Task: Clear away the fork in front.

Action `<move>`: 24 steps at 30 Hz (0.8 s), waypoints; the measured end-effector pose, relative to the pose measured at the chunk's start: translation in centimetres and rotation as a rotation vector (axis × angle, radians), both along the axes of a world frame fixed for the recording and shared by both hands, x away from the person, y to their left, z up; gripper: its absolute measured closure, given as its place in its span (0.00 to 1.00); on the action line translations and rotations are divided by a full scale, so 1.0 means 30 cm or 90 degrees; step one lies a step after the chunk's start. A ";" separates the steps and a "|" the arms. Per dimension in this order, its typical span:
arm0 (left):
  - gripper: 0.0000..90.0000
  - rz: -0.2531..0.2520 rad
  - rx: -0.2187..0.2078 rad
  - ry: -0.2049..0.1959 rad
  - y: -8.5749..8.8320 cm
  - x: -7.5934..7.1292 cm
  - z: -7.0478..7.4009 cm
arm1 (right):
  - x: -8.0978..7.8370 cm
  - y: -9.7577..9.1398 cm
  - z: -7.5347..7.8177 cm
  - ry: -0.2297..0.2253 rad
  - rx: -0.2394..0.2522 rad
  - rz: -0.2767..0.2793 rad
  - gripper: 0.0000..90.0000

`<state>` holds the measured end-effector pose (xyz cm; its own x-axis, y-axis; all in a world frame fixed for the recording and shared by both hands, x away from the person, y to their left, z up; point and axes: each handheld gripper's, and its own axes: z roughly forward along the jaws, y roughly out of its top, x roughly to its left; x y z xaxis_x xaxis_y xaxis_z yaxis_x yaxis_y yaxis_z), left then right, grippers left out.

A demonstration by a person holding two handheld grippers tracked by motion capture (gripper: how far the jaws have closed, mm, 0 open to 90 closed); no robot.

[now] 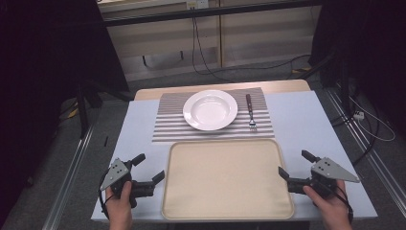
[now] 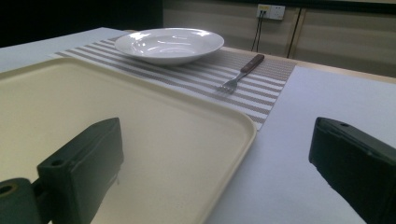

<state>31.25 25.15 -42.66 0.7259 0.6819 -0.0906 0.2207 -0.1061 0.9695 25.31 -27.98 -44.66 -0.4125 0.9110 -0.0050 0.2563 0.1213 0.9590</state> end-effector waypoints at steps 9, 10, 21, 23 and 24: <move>0.02 -0.003 -0.004 0.004 0.003 0.000 -0.003 | 0.067 -0.005 0.007 0.013 -0.036 -0.024 0.03; 0.02 -0.004 -0.004 0.002 0.004 -0.001 -0.003 | 0.079 -0.002 0.012 0.014 -0.041 -0.027 0.03; 0.02 -0.002 -0.013 0.006 0.010 0.000 -0.002 | 0.279 0.026 0.045 0.046 -0.075 -0.024 0.04; 0.02 0.000 -0.015 0.007 0.011 0.002 -0.004 | 0.313 0.030 0.055 0.050 -0.082 -0.024 0.04; 0.02 0.000 -0.015 0.010 0.011 0.002 -0.005 | 0.335 0.030 0.060 0.053 -0.074 -0.023 0.04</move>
